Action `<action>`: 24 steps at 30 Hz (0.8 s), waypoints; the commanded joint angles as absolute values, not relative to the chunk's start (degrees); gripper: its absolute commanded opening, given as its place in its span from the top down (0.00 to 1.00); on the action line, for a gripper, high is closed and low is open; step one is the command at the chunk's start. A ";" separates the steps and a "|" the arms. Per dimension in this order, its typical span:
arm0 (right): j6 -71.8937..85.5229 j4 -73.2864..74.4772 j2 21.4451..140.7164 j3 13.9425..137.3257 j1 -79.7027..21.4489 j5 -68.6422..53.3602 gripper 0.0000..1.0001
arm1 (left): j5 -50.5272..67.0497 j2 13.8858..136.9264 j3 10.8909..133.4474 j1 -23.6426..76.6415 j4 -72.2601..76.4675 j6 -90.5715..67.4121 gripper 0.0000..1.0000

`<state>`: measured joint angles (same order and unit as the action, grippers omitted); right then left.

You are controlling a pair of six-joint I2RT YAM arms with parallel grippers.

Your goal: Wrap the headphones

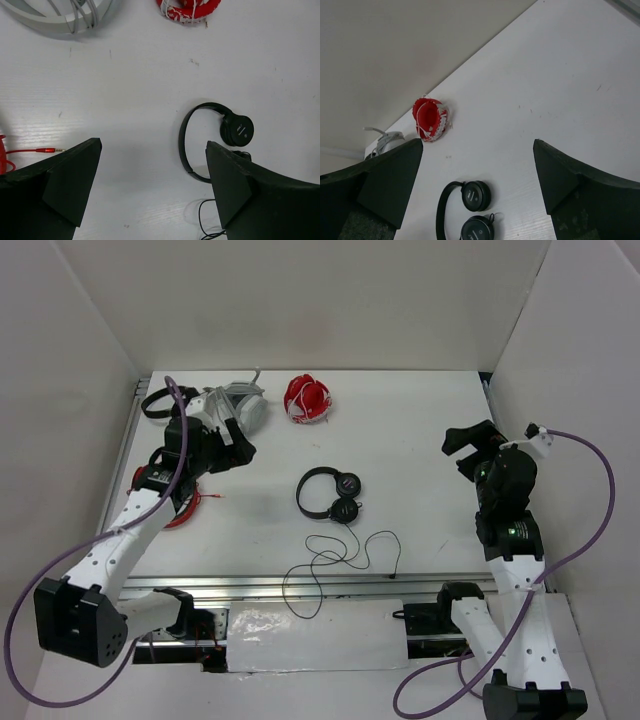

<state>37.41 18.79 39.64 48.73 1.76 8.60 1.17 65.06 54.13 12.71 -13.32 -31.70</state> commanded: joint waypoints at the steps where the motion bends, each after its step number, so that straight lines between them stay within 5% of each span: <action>1: 36.30 19.25 39.02 49.05 2.02 9.05 0.00 | 1.14 67.23 57.13 14.50 -14.06 -31.90 0.01; 5: 36.21 18.81 39.55 47.82 2.11 9.05 0.00 | 5.79 71.17 55.37 18.89 -11.69 -32.26 0.01; 12: 35.42 20.91 42.18 47.90 2.11 8.17 0.00 | -2.54 81.46 59.40 28.82 -14.76 -34.36 0.01; 24: 34.80 18.63 42.10 44.91 2.37 5.98 0.00 | -5.80 96.32 64.68 33.31 -15.91 -38.40 0.01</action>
<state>35.88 20.62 42.13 44.86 1.89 6.61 -4.14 94.85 62.43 32.91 -15.70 -36.03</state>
